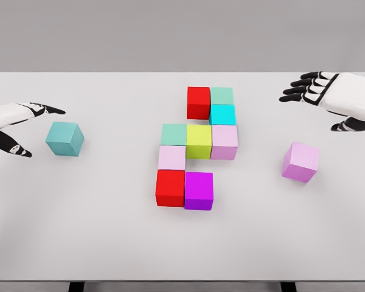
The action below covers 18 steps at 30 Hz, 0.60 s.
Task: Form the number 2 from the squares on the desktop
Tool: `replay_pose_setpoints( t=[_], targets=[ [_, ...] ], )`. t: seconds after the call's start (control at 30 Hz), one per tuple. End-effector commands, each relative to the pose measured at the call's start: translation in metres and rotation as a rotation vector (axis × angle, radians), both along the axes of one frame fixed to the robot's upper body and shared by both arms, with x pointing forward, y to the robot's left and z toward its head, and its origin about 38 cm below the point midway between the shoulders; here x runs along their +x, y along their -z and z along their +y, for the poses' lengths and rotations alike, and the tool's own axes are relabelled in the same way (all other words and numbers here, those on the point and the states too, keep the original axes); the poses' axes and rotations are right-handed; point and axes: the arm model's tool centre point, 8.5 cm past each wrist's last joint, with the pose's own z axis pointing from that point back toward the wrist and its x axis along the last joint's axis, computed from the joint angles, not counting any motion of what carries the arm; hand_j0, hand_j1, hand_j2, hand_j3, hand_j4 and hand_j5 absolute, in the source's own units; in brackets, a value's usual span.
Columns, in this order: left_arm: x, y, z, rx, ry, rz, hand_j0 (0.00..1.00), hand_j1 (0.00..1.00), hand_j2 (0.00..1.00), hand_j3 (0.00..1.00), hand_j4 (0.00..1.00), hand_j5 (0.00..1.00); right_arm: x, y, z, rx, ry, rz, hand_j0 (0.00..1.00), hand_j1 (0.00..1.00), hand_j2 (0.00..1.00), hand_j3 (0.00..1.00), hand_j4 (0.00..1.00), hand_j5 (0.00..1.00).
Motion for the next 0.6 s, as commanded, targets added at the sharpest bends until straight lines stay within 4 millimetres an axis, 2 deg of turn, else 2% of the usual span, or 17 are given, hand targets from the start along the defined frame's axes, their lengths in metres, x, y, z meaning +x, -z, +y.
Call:
replay_pose_setpoints(
  t=[0.0,0.07,0.1,0.13,0.2,0.23,0.3,0.4,0.43,0.57],
  targets=[
    [0.0,-0.001,0.001,-0.007,-0.006,-0.001,1.0,1.0,1.0,1.0,1.0,1.0,-0.001,-0.003,-0.003,-0.01,0.007,0.001,1.0,1.0,1.0,1.0,1.0,1.0],
    [0.001,-0.001,0.001,-0.009,-0.007,-0.001,1.0,1.0,1.0,1.0,1.0,1.0,0.0,-0.014,-0.009,-0.043,0.013,-0.006,1.0,1.0,1.0,1.0,1.0,1.0],
    [0.004,0.004,-0.007,-0.026,0.004,0.0,1.0,1.0,1.0,1.0,1.0,1.0,0.002,-0.011,-0.012,-0.065,0.019,0.014,1.0,1.0,1.0,1.0,1.0,1.0],
    [0.006,0.01,-0.019,-0.046,0.021,0.005,1.0,1.0,1.0,1.0,1.0,1.0,0.004,-0.018,-0.014,-0.072,0.028,-0.004,1.0,1.0,1.0,1.0,1.0,1.0],
    [0.009,0.017,-0.034,-0.072,0.046,0.01,1.0,1.0,1.0,1.0,1.0,1.0,0.008,-0.018,-0.026,-0.085,0.063,0.007,1.0,1.0,1.0,1.0,1.0,1.0],
    [0.01,0.019,-0.038,-0.079,0.047,0.012,1.0,1.0,1.0,1.0,1.0,1.0,0.008,-0.01,-0.025,-0.102,0.057,0.031,1.0,1.0,1.0,1.0,1.0,1.0],
    [0.01,0.023,-0.041,-0.083,0.041,0.022,1.0,1.0,1.0,1.0,1.0,1.0,0.004,0.032,-0.011,-0.156,0.013,0.133,1.0,1.0,1.0,1.0,1.0,1.0],
    [0.011,0.024,-0.04,-0.089,0.032,0.021,1.0,1.0,1.0,1.0,1.0,1.0,0.003,0.043,-0.003,-0.189,-0.008,0.141,1.0,1.0,1.0,1.0,1.0,1.0],
    [0.012,0.027,-0.037,-0.085,0.018,0.026,1.0,1.0,1.0,1.0,1.0,1.0,0.001,0.052,0.005,-0.201,-0.031,0.156,1.0,1.0,1.0,1.0,1.0,1.0],
    [0.014,0.031,-0.033,-0.064,0.006,0.029,1.0,1.0,1.0,1.0,1.0,1.0,-0.001,0.063,0.007,-0.232,-0.039,0.171,1.0,1.0,1.0,1.0,1.0,1.0]
  ],
)
